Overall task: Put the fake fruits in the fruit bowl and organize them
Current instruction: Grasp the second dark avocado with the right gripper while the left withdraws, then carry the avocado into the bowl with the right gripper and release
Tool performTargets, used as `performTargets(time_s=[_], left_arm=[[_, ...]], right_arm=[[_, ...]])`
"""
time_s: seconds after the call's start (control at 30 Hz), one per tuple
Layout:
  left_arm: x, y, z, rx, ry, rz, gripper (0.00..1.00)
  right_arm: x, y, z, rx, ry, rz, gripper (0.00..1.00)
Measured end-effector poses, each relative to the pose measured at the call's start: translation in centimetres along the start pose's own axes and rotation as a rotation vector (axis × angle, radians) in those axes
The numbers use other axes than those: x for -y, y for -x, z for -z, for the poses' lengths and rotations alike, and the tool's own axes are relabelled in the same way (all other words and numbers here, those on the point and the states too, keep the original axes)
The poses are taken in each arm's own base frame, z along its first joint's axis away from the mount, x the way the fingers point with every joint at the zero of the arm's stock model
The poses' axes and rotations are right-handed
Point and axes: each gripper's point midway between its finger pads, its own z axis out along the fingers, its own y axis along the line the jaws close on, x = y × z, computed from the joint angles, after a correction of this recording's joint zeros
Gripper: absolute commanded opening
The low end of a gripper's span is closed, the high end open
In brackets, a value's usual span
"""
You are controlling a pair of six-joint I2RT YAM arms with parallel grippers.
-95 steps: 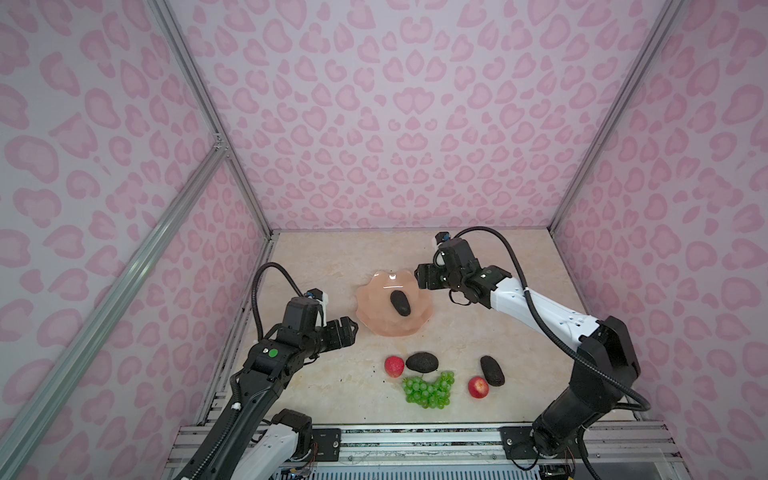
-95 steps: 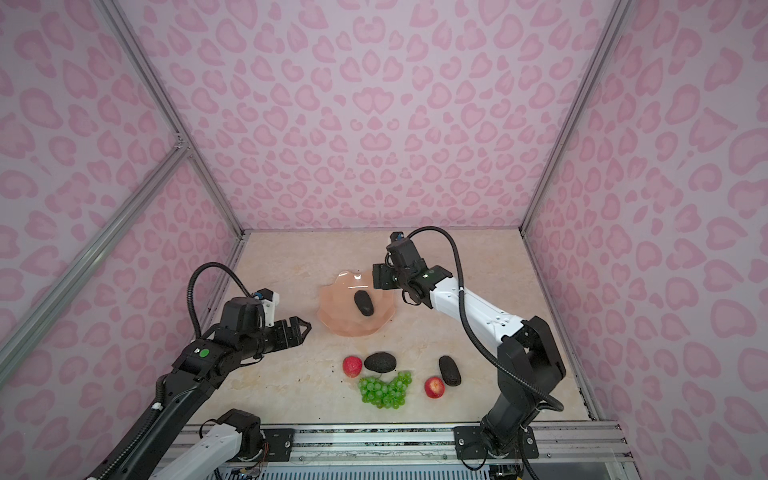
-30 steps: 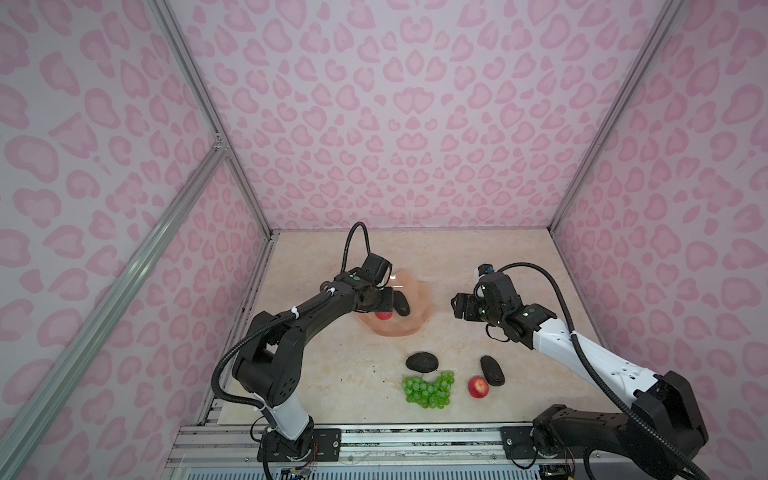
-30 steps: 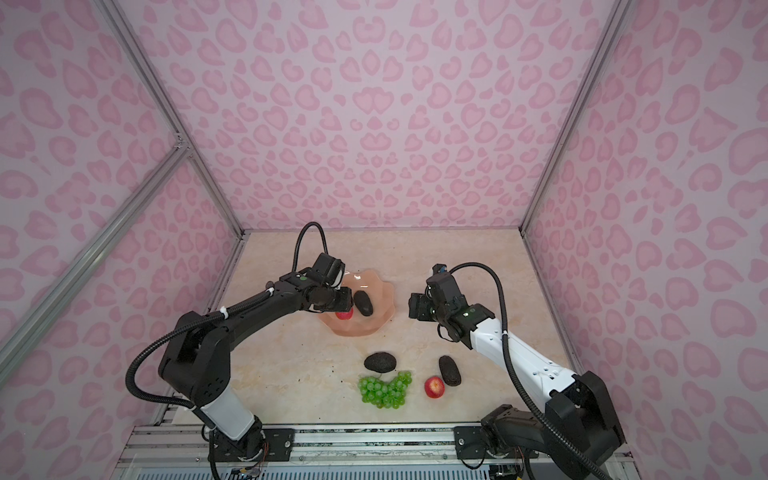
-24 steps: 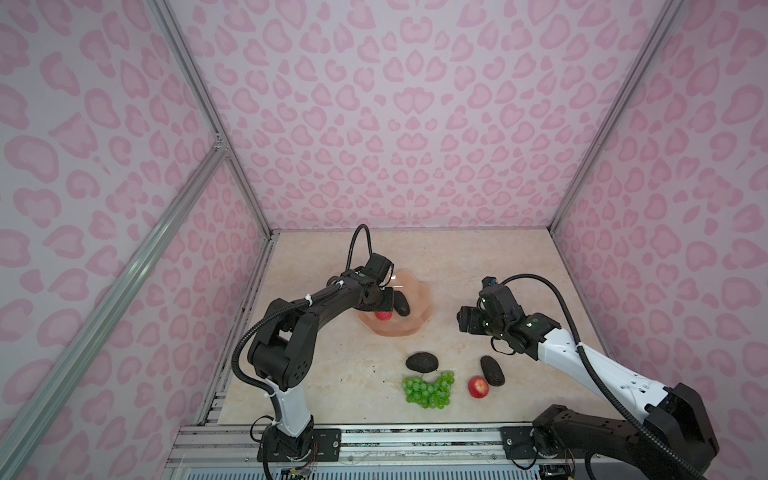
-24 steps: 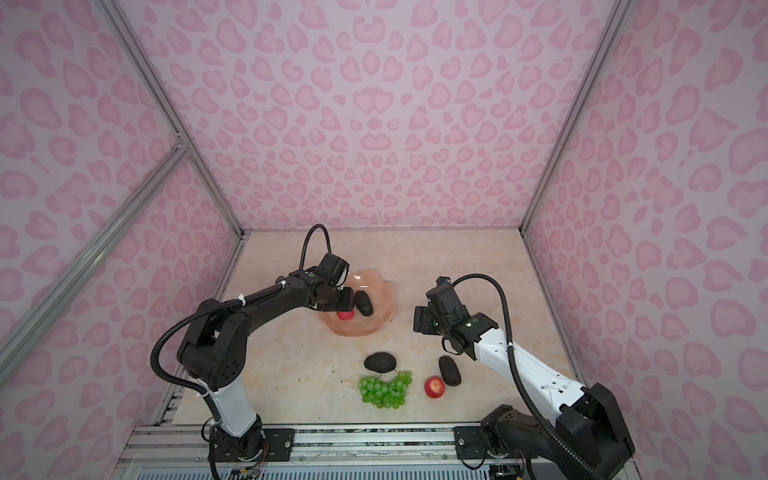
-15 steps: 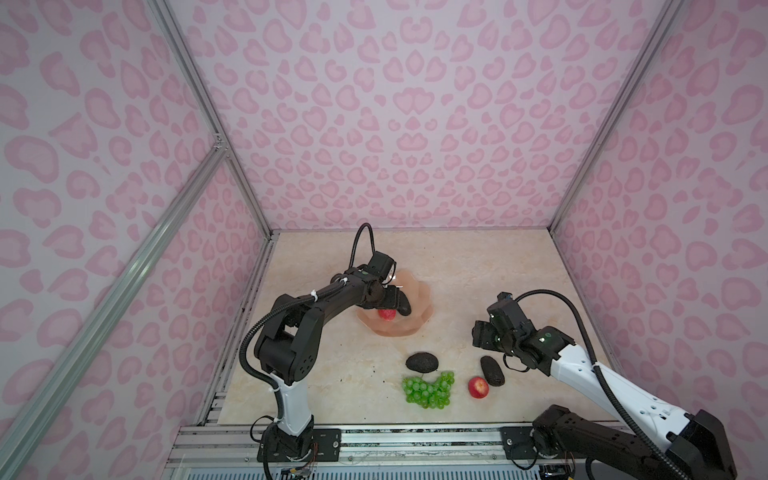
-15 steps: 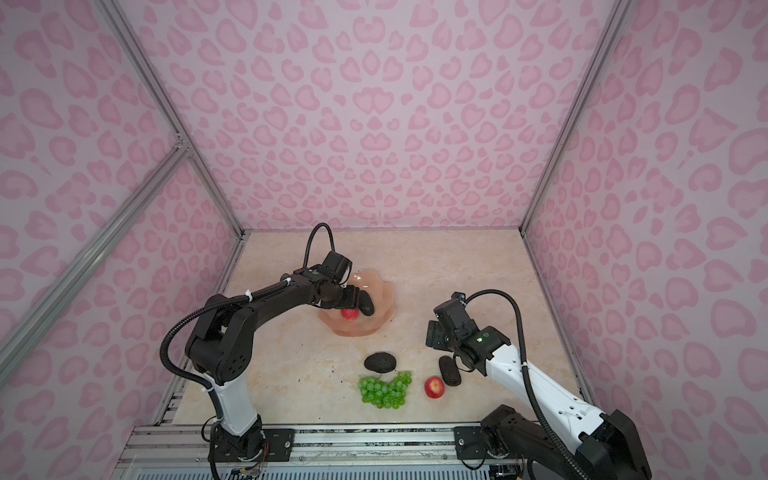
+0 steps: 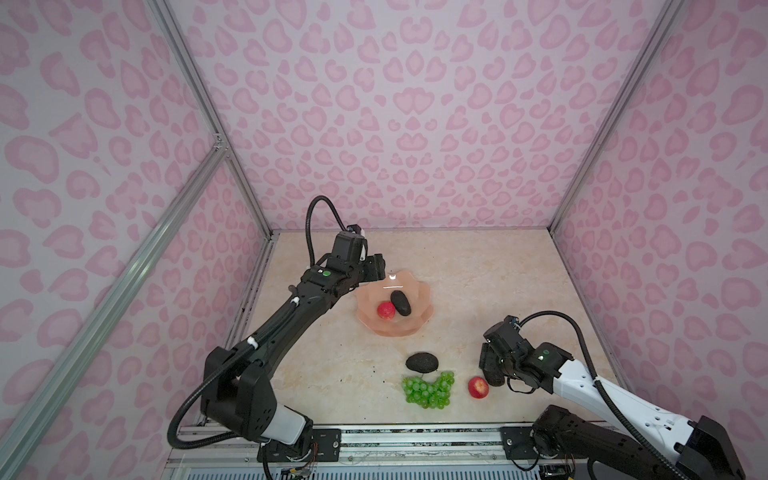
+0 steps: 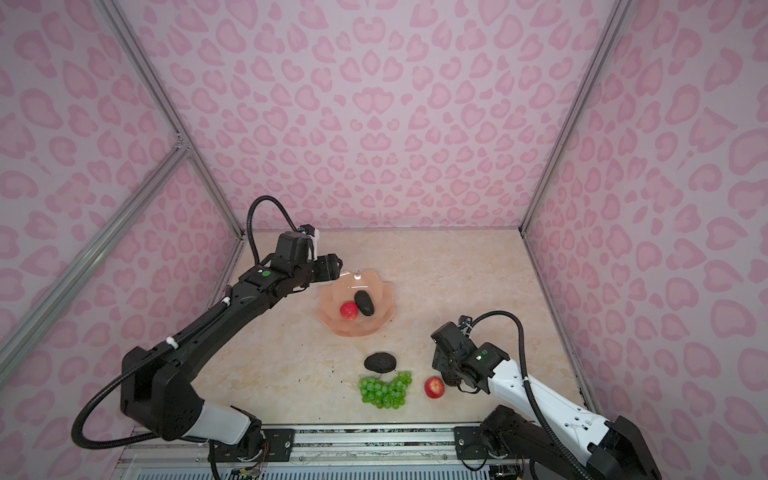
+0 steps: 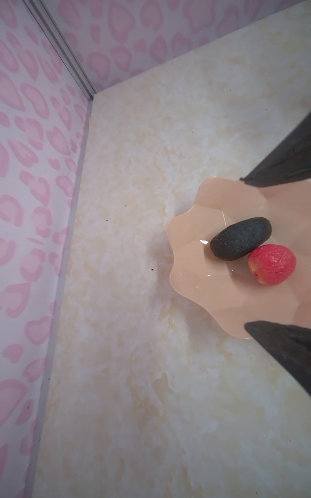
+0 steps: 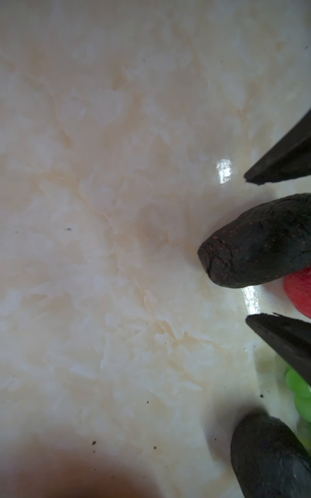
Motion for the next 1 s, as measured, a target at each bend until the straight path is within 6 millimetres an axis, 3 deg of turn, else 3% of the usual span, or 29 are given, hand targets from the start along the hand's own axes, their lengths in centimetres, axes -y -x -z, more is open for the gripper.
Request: performTargets(time_s=[0.13, 0.23, 0.37, 0.5, 0.6, 0.8, 1.0], left_arm=[[-0.8, 2.4, 4.4, 0.151, 0.012, 0.003, 0.85], [-1.7, 3.3, 6.8, 0.232, 0.030, 0.015, 0.86], [-3.0, 3.7, 8.6, 0.283, 0.054, 0.038, 0.87], [-3.9, 3.7, 9.6, 0.315, 0.065, 0.065, 0.87], [-4.9, 3.3, 9.9, 0.321, 0.079, 0.090, 0.88], [-7.3, 1.2, 10.0, 0.310, 0.117, 0.147, 0.88], [-8.9, -0.7, 11.3, 0.325, 0.125, 0.191, 0.90]], right_arm=[[0.6, -1.4, -1.1, -0.033, -0.029, -0.003, 0.65], [0.8, -1.9, -1.8, -0.046, -0.048, -0.006, 0.52], [0.5, -1.2, -2.2, -0.015, -0.059, -0.008, 0.38], [-0.3, 0.6, -1.3, 0.023, -0.082, 0.024, 0.32], [-2.2, 3.8, 0.5, 0.095, -0.072, 0.063, 0.29], [-8.7, 9.4, 3.2, 0.201, -0.012, 0.182, 0.28], [-16.8, 12.4, 1.5, 0.208, 0.085, 0.292, 0.27]])
